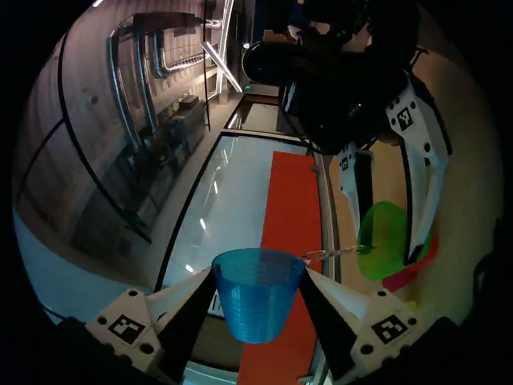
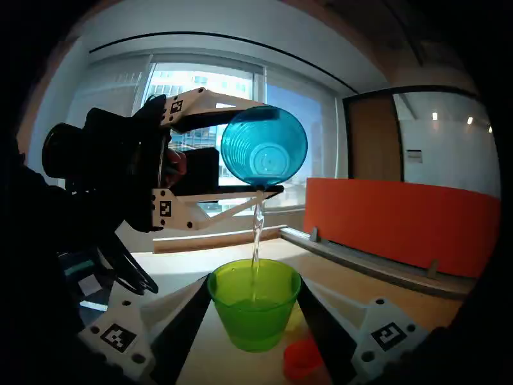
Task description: Pour water
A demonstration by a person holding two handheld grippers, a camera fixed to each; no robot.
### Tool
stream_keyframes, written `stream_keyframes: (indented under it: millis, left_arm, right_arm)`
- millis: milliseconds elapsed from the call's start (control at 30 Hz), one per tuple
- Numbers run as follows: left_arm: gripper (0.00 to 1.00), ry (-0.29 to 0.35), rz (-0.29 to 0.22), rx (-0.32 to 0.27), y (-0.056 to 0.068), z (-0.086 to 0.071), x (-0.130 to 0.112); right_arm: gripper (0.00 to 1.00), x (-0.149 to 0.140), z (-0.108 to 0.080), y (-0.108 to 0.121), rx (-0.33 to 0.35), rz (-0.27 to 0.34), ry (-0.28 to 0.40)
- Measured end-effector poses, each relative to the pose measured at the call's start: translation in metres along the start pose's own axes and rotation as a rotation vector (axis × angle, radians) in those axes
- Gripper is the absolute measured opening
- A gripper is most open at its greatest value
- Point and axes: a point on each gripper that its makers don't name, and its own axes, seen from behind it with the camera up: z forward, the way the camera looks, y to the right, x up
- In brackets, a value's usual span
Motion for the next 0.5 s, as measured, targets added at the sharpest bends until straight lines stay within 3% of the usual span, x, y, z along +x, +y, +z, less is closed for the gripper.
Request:
stream_keyframes:
  millis: [500]
  left_arm:
    - [0.86, 0.0, 0.084, 0.007, -0.0015, 0.0027, 0.0038]
  right_arm:
    - [0.92, 0.0006, -0.0006, 0.0017, -0.004, -0.001, 0.002]
